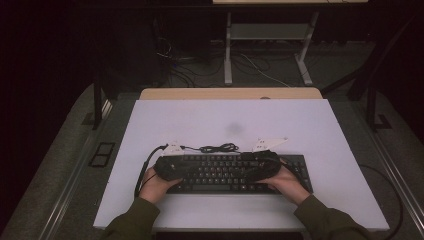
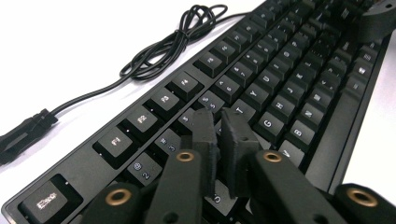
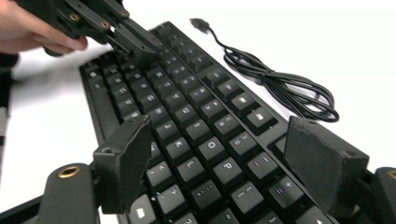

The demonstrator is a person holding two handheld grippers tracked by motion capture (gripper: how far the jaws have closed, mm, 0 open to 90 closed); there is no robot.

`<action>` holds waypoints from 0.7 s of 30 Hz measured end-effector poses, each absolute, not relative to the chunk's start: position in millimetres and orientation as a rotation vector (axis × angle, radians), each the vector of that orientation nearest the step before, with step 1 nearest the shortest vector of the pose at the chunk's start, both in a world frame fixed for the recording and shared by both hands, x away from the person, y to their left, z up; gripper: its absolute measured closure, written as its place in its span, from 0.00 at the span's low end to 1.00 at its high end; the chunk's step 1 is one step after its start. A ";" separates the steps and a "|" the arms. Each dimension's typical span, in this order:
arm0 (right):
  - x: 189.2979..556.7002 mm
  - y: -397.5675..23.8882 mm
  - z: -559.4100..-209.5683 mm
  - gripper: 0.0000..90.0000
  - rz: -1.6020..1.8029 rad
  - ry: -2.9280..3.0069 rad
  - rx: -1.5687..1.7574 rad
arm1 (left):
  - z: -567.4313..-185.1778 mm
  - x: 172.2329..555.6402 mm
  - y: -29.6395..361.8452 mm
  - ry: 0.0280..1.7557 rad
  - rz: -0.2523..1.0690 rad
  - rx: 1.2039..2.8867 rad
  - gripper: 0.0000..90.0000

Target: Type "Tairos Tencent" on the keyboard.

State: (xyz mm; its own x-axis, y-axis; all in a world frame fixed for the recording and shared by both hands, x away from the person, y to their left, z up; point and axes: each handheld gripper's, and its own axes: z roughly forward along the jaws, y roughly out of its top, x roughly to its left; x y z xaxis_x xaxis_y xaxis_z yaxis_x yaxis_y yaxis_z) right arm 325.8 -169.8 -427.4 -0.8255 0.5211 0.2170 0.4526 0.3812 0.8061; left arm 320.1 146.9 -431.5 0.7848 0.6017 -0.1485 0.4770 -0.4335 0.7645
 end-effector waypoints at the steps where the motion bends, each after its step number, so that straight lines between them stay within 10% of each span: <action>1: 325.7 -170.0 -426.9 0.26 1.466 2.551 0.906 | -431.3 319.5 147.2 0.802 0.184 2.106 0.89; 21: 328.1 -154.9 -427.4 0.66 1.499 2.625 0.829 | -431.0 308.8 155.0 0.867 0.202 2.047 0.49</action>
